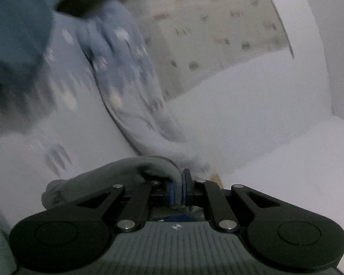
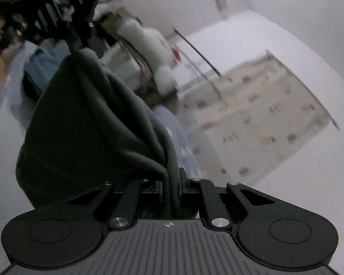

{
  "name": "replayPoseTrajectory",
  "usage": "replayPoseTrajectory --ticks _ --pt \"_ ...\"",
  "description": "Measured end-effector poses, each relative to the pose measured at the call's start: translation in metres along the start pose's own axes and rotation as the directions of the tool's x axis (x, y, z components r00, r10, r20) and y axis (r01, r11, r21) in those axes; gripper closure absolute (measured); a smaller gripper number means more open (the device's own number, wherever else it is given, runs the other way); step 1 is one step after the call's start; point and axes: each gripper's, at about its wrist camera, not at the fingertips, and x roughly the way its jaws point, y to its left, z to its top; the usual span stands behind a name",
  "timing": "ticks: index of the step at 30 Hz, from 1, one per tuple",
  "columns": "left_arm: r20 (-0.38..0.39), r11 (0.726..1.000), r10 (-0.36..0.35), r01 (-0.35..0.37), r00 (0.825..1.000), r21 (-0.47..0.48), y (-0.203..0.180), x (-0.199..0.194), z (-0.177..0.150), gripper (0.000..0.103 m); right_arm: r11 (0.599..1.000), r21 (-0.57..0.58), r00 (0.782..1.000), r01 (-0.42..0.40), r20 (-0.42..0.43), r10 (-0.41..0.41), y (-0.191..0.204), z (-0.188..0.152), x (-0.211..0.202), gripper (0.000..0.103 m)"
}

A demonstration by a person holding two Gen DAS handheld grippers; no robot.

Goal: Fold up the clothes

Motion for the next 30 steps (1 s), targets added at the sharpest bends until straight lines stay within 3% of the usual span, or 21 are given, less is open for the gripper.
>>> replayPoseTrajectory --ticks 6,13,21,30 --pt "0.171 0.996 0.087 -0.084 0.981 -0.027 0.015 -0.050 0.041 0.093 0.993 -0.041 0.986 -0.109 0.121 0.113 0.016 0.078 0.052 0.090" --pt "0.290 0.987 0.155 -0.138 0.944 -0.079 0.042 -0.088 0.084 0.093 0.975 -0.078 0.951 -0.209 0.218 0.221 0.040 0.158 0.123 0.090" --pt "0.345 0.979 0.192 -0.152 0.919 -0.139 0.069 -0.089 0.130 0.093 0.960 -0.119 0.925 -0.255 0.259 0.278 0.048 0.226 0.202 0.090" --pt "0.411 0.962 0.267 -0.213 0.872 -0.173 0.114 -0.063 0.211 0.093 0.930 -0.142 0.899 -0.339 0.244 0.364 0.066 0.281 0.305 0.090"
